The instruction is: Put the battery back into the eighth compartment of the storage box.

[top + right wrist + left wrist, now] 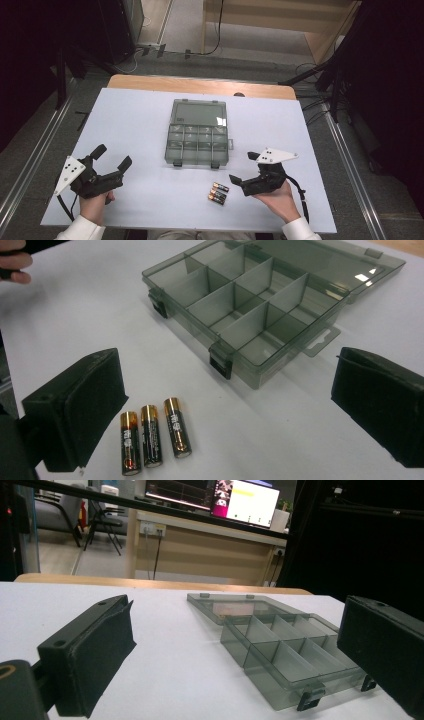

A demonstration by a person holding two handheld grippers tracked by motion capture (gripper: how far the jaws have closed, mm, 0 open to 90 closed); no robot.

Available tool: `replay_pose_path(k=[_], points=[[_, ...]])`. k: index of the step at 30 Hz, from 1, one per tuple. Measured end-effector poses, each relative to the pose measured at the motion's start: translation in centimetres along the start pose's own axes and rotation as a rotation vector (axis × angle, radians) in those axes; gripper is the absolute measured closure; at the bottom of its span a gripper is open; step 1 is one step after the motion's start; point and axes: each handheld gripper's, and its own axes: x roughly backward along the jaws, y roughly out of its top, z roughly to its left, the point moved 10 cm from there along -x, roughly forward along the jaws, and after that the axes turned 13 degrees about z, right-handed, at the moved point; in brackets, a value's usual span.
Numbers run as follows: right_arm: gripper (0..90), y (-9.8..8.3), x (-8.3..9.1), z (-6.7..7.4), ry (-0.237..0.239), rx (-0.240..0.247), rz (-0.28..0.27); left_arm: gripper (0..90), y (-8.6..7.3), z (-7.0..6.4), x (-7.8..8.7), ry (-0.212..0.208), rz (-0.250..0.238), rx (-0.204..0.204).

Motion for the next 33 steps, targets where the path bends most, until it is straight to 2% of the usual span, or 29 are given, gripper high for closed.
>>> replay_pose_path(k=[6, 11, 14, 27, 33], points=[[1.4, 0.0, -1.0, 0.7, 0.005, 0.036, 0.067, 1.3, 0.0, 0.0, 0.0, 0.001, 0.001, -0.001], [1.4, -0.3, -2.1, 1.2, 0.007, 0.073, 0.147, 1.3, -0.1, 0.0, 0.1, 0.003, 0.000, 0.000], [1.6, -0.6, -2.8, 1.4, -0.004, 0.108, 0.215, 1.3, -0.1, 0.1, 0.2, 0.005, 0.003, 0.000], [6.2, -1.4, -4.9, 1.8, -0.001, 0.153, 0.414, 1.3, -0.3, 0.3, 0.4, 0.012, 0.006, 0.008], [9.4, -1.7, -5.8, 1.5, -0.039, 0.190, 0.505, 1.3, -0.3, 0.2, 0.3, 0.010, 0.008, 0.010]])
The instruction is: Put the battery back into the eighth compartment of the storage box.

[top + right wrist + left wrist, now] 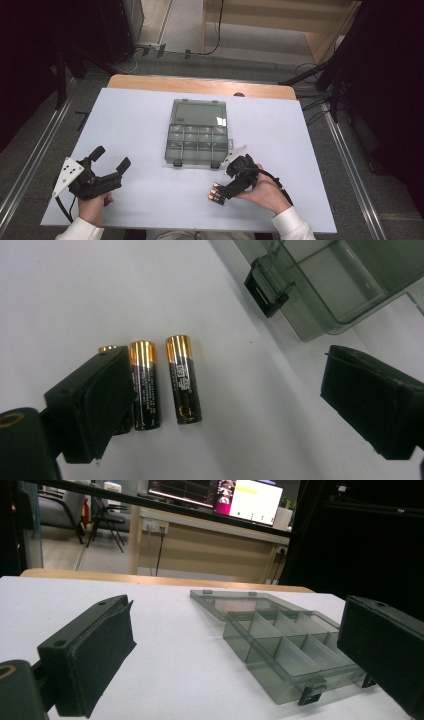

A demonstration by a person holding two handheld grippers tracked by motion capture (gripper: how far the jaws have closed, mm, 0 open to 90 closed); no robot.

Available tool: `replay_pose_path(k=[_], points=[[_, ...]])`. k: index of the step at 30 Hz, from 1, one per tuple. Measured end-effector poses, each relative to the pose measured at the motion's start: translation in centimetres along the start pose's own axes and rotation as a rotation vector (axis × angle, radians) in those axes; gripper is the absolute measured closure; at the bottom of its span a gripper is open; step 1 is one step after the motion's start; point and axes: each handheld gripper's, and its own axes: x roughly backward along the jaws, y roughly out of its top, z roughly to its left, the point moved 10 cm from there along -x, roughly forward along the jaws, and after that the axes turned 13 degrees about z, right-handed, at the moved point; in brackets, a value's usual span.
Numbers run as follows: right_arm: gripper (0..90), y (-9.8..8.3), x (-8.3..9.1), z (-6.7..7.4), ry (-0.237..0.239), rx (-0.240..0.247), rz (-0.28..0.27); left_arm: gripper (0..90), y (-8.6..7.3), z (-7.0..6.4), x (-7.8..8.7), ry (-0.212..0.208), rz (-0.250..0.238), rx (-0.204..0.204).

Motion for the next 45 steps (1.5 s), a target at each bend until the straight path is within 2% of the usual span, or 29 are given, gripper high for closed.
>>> replay_pose_path(k=[2, 5, 9, 11, 15, 16, 21, 25, 28, 30, 40, 45], points=[[13.9, 0.0, -0.1, 0.0, -0.006, 0.010, 0.026, 1.3, 0.0, 0.0, 0.0, 0.000, 0.003, -0.002], [15.5, 0.0, -0.3, 0.0, -0.018, 0.008, 0.063, 1.3, -0.1, -0.1, -0.1, -0.004, 0.006, -0.005], [20.2, 0.0, -0.7, 0.1, -0.042, 0.032, 0.121, 1.3, -0.1, -0.1, -0.1, -0.006, 0.008, -0.007], [22.8, 0.2, -0.9, 0.3, -0.038, 0.047, 0.130, 1.3, -0.1, -0.1, -0.1, -0.007, 0.007, -0.003], [27.6, 0.1, -1.4, 0.4, -0.062, 0.046, 0.154, 1.3, -0.1, -0.1, -0.1, -0.013, 0.009, 0.001], [29.4, 0.1, -1.5, 0.3, -0.071, 0.058, 0.156, 1.3, -0.1, -0.1, -0.1, -0.013, 0.008, 0.000], [48.9, 0.1, -1.5, 0.8, -0.054, 0.087, 0.150, 1.3, -0.1, -0.1, -0.1, -0.015, 0.009, -0.001], [61.7, -0.1, -1.7, 1.3, -0.061, 0.107, 0.176, 1.3, -0.1, -0.1, -0.1, -0.018, 0.007, 0.003], [71.6, -0.2, -1.7, 1.7, -0.043, 0.108, 0.187, 1.3, -0.1, -0.1, -0.1, -0.021, 0.006, 0.003], [75.9, -0.2, -1.7, 1.9, -0.047, 0.113, 0.194, 1.3, -0.1, -0.1, -0.1, -0.021, 0.006, 0.003], [77.4, -0.2, -1.5, 1.8, -0.027, 0.073, 0.206, 1.3, 0.0, -0.2, -0.1, -0.023, 0.004, 0.003], [77.4, 0.0, -1.0, 1.6, -0.016, 0.048, 0.183, 1.3, -0.1, -0.2, -0.1, -0.022, 0.006, 0.002]])
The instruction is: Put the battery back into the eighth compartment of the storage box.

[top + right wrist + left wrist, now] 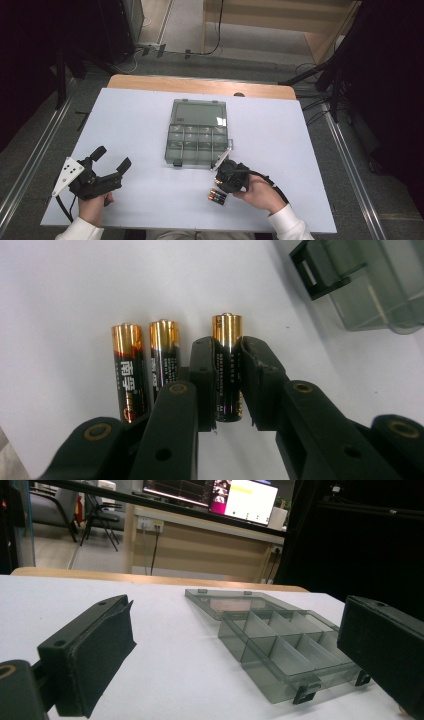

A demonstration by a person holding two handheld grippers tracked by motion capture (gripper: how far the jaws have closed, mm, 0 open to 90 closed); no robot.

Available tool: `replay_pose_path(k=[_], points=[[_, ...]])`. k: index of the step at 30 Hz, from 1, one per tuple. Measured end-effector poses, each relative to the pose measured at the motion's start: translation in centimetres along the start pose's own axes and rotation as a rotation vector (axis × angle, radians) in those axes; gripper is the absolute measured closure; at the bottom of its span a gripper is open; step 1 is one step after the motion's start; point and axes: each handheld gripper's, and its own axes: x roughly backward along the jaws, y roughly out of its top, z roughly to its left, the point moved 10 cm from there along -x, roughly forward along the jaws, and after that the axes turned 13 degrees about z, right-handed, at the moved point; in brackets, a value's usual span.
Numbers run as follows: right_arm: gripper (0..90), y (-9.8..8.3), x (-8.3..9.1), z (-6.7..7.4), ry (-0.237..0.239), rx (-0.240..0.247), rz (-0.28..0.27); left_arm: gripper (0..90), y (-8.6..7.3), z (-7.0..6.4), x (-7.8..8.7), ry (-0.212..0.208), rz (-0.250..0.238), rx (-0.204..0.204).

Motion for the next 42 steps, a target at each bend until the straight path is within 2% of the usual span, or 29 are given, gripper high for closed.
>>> replay_pose_path(k=[13, 20, 30, 34, 39, 41, 42], points=[[77.4, 0.9, 1.7, -0.3, 0.035, -0.069, -0.097, 1.3, 0.0, 0.0, 0.0, 0.008, 0.005, -0.015], [77.4, 1.5, 2.7, -0.7, 0.058, -0.105, -0.172, 1.3, 0.0, -0.1, -0.1, 0.012, 0.004, -0.022], [77.4, 2.4, 3.6, -1.2, 0.115, -0.203, -0.241, 1.3, 0.0, 0.0, -0.1, 0.019, 0.004, -0.025], [77.4, 2.7, 3.7, -1.3, 0.142, -0.240, -0.264, 1.3, 0.0, 0.1, -0.2, 0.027, 0.014, -0.048], [77.4, 3.1, 3.8, -1.7, 0.147, -0.279, -0.294, 1.3, 0.0, 0.4, -0.3, 0.038, 0.017, -0.063], [77.4, 3.3, 3.9, -2.0, 0.114, -0.292, -0.314, 1.3, 0.0, 0.4, -0.3, 0.042, 0.018, -0.073], [77.4, 3.4, 4.0, -2.1, 0.113, -0.293, -0.325, 1.3, 0.1, 0.4, -0.3, 0.041, 0.019, -0.077]])
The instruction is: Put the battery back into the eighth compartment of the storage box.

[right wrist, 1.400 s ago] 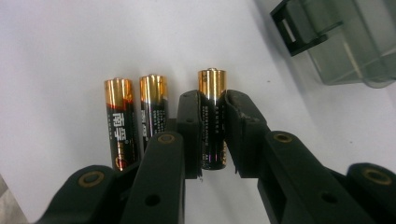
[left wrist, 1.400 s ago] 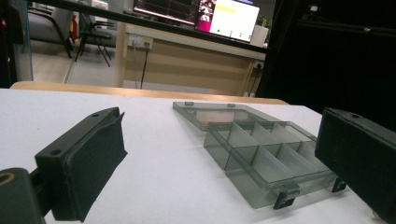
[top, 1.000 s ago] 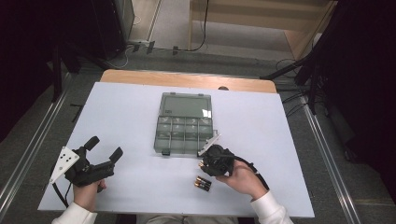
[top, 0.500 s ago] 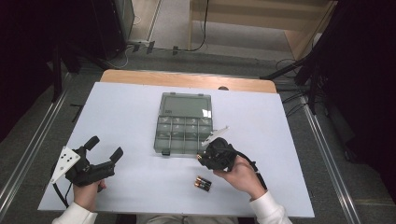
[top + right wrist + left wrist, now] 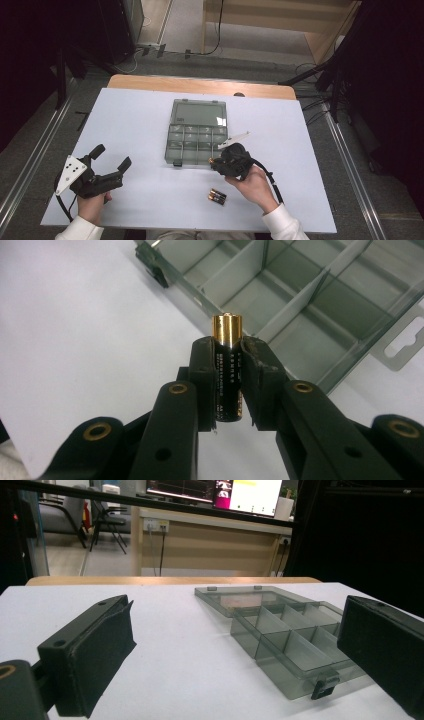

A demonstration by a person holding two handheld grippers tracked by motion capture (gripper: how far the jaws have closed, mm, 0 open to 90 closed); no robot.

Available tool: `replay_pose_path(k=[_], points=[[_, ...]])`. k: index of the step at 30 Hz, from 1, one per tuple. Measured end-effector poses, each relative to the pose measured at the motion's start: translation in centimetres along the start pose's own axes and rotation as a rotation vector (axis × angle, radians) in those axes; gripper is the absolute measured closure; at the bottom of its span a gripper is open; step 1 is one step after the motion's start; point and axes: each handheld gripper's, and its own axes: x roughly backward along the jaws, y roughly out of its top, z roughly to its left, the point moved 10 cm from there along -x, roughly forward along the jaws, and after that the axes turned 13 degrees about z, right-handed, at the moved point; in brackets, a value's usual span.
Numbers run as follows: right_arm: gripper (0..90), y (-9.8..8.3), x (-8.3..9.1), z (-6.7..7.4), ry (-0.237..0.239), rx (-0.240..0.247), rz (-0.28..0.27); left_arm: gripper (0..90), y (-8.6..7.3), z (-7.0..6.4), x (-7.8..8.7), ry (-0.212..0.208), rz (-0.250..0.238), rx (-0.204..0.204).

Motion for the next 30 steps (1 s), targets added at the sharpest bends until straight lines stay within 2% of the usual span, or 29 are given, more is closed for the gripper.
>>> replay_pose_path(k=[4, 9, 11, 14, 19, 22, 26, 30], points=[[77.4, 0.5, 0.2, -0.1, 0.001, -0.029, -0.039, 1.3, -0.2, -0.1, -0.3, -0.013, 0.022, -0.017], [77.4, 1.2, 0.5, -0.4, 0.038, -0.088, -0.095, 1.3, -0.2, -0.5, -0.4, -0.017, 0.027, -0.057], [77.4, 1.3, 0.6, -0.5, 0.058, -0.096, -0.113, 1.3, -0.2, -0.5, -0.4, -0.020, 0.033, -0.065], [77.4, 1.5, 0.5, -0.5, 0.061, -0.112, -0.129, 1.3, -0.3, -0.5, -0.5, -0.026, 0.039, -0.061], [77.4, 1.8, 0.5, -0.8, 0.090, -0.168, -0.162, 1.3, -0.2, -0.8, -0.6, -0.029, 0.039, -0.079], [77.4, 1.9, 0.3, -1.1, 0.083, -0.182, -0.176, 1.3, -0.3, -0.9, -0.6, -0.039, 0.040, -0.068], [77.4, 2.0, 0.1, -1.5, 0.088, -0.226, -0.197, 1.3, -0.3, -1.0, -0.5, -0.042, 0.042, -0.074], [77.4, 2.3, 0.1, -1.8, 0.107, -0.255, -0.219, 1.3, -0.4, -1.1, -0.5, -0.044, 0.047, -0.075]])
